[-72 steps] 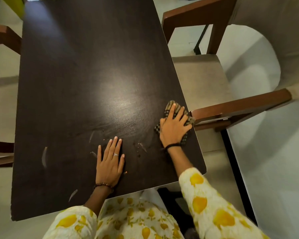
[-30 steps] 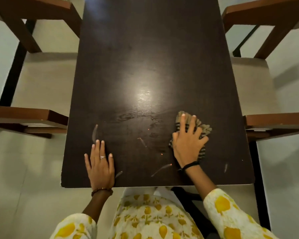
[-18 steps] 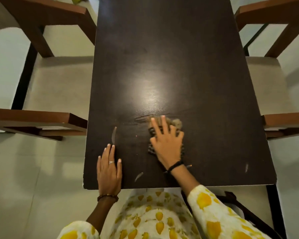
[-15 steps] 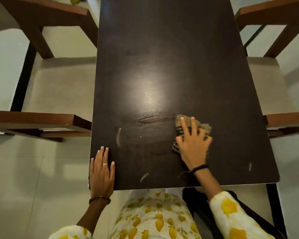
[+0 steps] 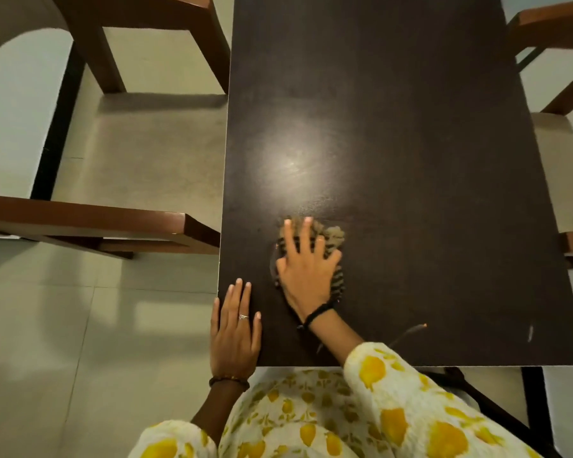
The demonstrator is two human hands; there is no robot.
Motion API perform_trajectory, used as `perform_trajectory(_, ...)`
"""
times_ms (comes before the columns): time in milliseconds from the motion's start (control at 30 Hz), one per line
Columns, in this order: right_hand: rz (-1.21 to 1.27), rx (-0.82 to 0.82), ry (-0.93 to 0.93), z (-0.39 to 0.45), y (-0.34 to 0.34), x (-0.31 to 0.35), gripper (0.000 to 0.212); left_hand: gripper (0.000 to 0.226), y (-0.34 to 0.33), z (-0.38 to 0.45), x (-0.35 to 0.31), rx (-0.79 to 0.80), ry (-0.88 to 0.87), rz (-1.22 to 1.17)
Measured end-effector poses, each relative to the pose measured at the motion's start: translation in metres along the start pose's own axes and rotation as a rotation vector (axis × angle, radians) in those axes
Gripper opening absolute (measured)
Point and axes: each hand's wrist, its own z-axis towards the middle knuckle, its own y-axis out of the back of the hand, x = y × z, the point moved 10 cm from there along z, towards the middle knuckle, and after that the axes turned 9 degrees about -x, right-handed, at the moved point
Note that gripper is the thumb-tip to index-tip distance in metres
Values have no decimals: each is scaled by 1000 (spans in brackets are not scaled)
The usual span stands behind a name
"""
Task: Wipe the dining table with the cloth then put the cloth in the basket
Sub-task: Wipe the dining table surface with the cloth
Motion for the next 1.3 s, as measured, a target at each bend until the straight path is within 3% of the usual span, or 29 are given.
perform_trajectory(67, -12, -19, 159, 0, 1, 31, 65, 50, 0, -1, 0, 0, -6, 6)
perform_trajectory(167, -1, -78, 263, 2, 4, 18, 61, 50, 0, 0, 0, 3, -8, -5)
perform_trajectory(333, -28, -64, -68, 5, 7, -94, 61, 49, 1, 1, 0, 12, 6, -29)
perform_trajectory(467, -111, 9, -219, 0, 4, -91, 63, 48, -2, 0, 0, 28, 17, -49)
perform_trajectory(700, -19, 44, 56, 18, -4, 32, 64, 51, 4, 1, 0, -3, 44, -123)
perform_trajectory(867, 32, 113, 212, 39, -10, 91, 66, 59, 15, 0, -1, -81, 62, -299)
perform_trajectory(1067, 67, 42, 604, 15, -8, 114, 61, 62, 22, 0, 1, -122, 98, -392)
perform_trajectory(1300, 146, 91, 920, -28, -8, 107, 55, 59, 21, -1, 2, -134, 76, -387)
